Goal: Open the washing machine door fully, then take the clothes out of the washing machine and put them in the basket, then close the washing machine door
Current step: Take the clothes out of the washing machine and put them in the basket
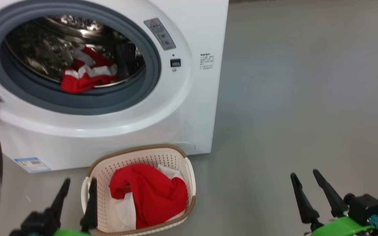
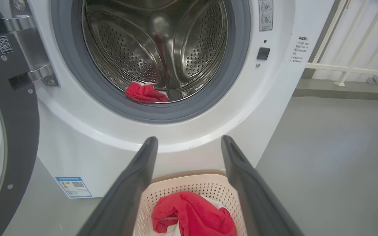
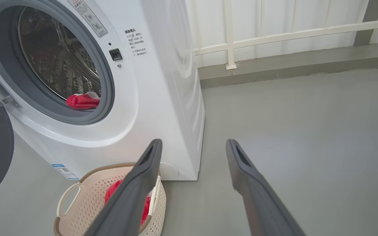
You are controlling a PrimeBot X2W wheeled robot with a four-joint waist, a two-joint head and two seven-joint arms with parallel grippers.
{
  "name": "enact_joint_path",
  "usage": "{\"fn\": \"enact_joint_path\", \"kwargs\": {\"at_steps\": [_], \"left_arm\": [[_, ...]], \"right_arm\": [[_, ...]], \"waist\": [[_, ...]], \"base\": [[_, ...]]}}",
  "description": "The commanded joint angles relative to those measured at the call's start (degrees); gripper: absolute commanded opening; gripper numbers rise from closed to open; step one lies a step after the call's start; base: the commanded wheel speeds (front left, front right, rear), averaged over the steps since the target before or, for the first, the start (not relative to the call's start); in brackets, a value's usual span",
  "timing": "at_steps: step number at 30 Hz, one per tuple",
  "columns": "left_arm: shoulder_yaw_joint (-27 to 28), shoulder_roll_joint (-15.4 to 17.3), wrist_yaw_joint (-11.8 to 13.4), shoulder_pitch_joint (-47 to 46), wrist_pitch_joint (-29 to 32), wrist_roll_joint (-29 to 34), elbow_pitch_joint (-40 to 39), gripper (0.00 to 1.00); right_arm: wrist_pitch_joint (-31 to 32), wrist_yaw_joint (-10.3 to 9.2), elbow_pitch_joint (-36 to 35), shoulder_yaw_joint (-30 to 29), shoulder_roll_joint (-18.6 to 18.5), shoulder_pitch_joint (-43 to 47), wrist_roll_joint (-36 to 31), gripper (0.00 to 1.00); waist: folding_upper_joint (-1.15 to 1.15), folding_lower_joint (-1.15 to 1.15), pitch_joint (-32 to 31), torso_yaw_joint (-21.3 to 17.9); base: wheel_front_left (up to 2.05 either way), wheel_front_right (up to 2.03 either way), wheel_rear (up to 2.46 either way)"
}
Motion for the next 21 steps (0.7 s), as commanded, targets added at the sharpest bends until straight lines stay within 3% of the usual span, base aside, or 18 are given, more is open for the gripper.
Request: {"fn": "enact_joint_path", "kwargs": {"at_steps": [1, 13, 21], "left_arm": [[1.2, 1.7, -0.3, -5.7, -0.3, 0.8, 0.7, 1.00], [-2.7, 6.2, 0.0, -26.9, -0.2, 5.3, 14.9, 1.00], [-7.5, 9.9, 3.4, -43.8, 0.5, 12.6, 27.2, 1.00]], "right_arm": [[-0.4, 0.28, -1.7, 1.1, -0.3, -3.4, -0.4, 1.00], [-0.4, 0.28, -2.4, 0.6, 1.3, -9.2, -0.8, 1.00], [-0.4, 0.28, -3.0, 0.7, 2.0, -13.7, -1.2, 1.00]], "waist": [[0.00, 0.00, 4.5, 0.0], [0.00, 0.00, 14.6, -0.4], [0.00, 0.00, 20.8, -0.9]], "base": [[0.00, 0.00, 0.00], [0.00, 0.00, 0.00], [0.00, 0.00, 0.00]]}}
